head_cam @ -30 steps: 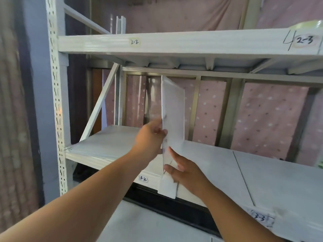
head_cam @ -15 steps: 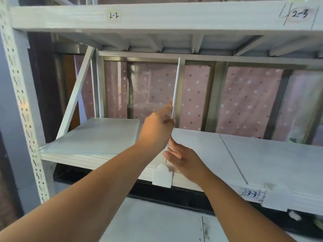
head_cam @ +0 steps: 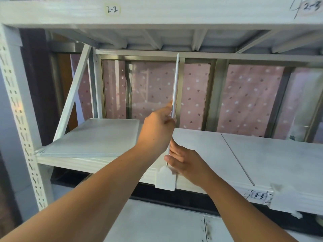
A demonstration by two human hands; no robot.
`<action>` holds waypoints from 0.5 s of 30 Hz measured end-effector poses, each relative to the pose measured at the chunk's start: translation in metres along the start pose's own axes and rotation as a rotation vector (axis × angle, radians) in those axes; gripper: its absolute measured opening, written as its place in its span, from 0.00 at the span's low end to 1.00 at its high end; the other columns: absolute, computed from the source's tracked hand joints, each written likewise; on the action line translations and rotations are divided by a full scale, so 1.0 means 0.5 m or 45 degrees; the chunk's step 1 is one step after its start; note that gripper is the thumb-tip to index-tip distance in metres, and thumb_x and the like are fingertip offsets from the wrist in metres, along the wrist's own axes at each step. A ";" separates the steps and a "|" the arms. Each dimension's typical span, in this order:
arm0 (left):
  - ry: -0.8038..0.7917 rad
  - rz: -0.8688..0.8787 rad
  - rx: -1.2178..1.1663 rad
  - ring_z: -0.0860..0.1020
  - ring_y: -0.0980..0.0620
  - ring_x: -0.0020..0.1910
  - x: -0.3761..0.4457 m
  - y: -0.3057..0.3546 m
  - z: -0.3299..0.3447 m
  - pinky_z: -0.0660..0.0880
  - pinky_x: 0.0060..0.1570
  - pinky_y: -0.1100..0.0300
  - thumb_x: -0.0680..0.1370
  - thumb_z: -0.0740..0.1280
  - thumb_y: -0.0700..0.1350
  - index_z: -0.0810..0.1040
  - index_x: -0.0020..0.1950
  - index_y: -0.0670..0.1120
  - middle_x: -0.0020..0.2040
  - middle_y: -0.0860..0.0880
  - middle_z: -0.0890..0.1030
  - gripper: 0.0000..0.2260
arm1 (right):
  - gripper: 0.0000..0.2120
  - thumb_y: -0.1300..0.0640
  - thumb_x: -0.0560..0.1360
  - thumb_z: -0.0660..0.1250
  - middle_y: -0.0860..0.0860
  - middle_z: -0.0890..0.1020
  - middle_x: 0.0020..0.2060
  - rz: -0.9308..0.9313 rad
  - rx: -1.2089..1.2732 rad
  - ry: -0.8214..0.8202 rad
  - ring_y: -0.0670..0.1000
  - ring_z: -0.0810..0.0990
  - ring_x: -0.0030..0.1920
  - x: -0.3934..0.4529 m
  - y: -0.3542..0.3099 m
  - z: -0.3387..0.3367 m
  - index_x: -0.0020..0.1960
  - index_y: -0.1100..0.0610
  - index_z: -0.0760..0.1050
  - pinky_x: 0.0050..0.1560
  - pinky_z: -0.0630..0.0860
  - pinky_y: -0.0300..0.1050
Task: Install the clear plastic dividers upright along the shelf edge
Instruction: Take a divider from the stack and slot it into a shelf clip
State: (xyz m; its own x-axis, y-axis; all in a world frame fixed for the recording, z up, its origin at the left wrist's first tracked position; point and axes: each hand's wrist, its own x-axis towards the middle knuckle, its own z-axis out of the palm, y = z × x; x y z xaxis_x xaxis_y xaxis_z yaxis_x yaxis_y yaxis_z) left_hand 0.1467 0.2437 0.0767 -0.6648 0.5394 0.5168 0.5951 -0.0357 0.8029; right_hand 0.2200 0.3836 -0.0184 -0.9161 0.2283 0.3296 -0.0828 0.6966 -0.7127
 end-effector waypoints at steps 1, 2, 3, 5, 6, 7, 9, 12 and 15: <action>-0.012 0.008 0.002 0.83 0.31 0.53 0.001 -0.002 0.000 0.83 0.53 0.30 0.83 0.59 0.36 0.81 0.69 0.60 0.58 0.31 0.84 0.24 | 0.36 0.33 0.78 0.64 0.36 0.72 0.77 0.003 0.007 -0.004 0.38 0.70 0.75 0.000 0.000 -0.001 0.83 0.32 0.54 0.77 0.68 0.47; -0.020 0.016 0.009 0.83 0.31 0.52 0.001 -0.004 -0.001 0.82 0.52 0.29 0.83 0.59 0.36 0.80 0.70 0.59 0.57 0.30 0.84 0.23 | 0.36 0.32 0.78 0.64 0.36 0.73 0.75 0.009 0.006 -0.007 0.37 0.71 0.75 0.000 0.000 0.000 0.83 0.32 0.54 0.77 0.68 0.46; -0.023 0.024 0.013 0.83 0.31 0.51 0.000 -0.006 0.000 0.82 0.52 0.29 0.83 0.59 0.36 0.80 0.71 0.58 0.56 0.30 0.83 0.23 | 0.37 0.32 0.78 0.64 0.36 0.75 0.73 0.010 -0.004 -0.006 0.37 0.71 0.74 -0.001 0.000 0.000 0.83 0.33 0.54 0.75 0.67 0.46; -0.003 0.049 0.019 0.79 0.32 0.42 -0.005 -0.007 -0.002 0.83 0.50 0.30 0.81 0.60 0.36 0.83 0.66 0.58 0.50 0.29 0.83 0.23 | 0.37 0.33 0.78 0.63 0.41 0.78 0.72 0.002 -0.019 -0.007 0.36 0.72 0.73 -0.002 -0.004 0.001 0.83 0.35 0.55 0.74 0.67 0.45; 0.022 0.060 0.021 0.74 0.37 0.38 -0.009 -0.007 -0.003 0.83 0.49 0.30 0.78 0.61 0.36 0.85 0.59 0.58 0.45 0.29 0.81 0.21 | 0.37 0.34 0.78 0.63 0.43 0.78 0.72 -0.005 -0.030 -0.011 0.36 0.73 0.71 -0.003 -0.006 0.001 0.84 0.37 0.55 0.74 0.67 0.45; 0.045 0.064 0.017 0.70 0.42 0.36 -0.011 -0.007 -0.005 0.84 0.47 0.31 0.77 0.62 0.36 0.86 0.51 0.58 0.40 0.31 0.78 0.19 | 0.36 0.35 0.80 0.63 0.43 0.78 0.71 -0.011 -0.052 -0.016 0.36 0.74 0.68 -0.006 -0.008 0.002 0.84 0.38 0.55 0.74 0.68 0.45; 0.058 0.049 0.056 0.67 0.47 0.35 -0.011 -0.008 -0.006 0.85 0.41 0.38 0.75 0.64 0.35 0.85 0.42 0.56 0.34 0.36 0.73 0.16 | 0.33 0.38 0.82 0.62 0.40 0.78 0.64 -0.017 -0.086 -0.018 0.37 0.76 0.61 -0.009 -0.010 0.001 0.84 0.40 0.56 0.71 0.70 0.46; 0.028 0.076 0.194 0.60 0.48 0.33 -0.008 -0.002 0.003 0.65 0.32 0.55 0.75 0.64 0.35 0.79 0.42 0.39 0.32 0.40 0.65 0.05 | 0.31 0.39 0.83 0.62 0.39 0.79 0.57 -0.021 -0.105 0.014 0.38 0.79 0.58 -0.013 -0.007 0.000 0.82 0.40 0.58 0.68 0.71 0.44; -0.008 0.074 0.271 0.57 0.48 0.33 -0.010 0.009 0.015 0.58 0.35 0.57 0.74 0.63 0.35 0.72 0.39 0.37 0.31 0.45 0.61 0.05 | 0.31 0.39 0.83 0.62 0.44 0.76 0.75 -0.006 -0.083 0.060 0.38 0.71 0.75 -0.018 0.000 -0.004 0.83 0.37 0.57 0.68 0.68 0.31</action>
State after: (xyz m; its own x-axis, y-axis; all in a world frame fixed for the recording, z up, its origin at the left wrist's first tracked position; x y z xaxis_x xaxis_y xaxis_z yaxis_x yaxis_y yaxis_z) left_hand 0.1561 0.2470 0.0753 -0.6243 0.5468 0.5580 0.7146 0.1110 0.6907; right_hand 0.2289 0.3827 -0.0202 -0.8960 0.2557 0.3630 -0.0602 0.7401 -0.6698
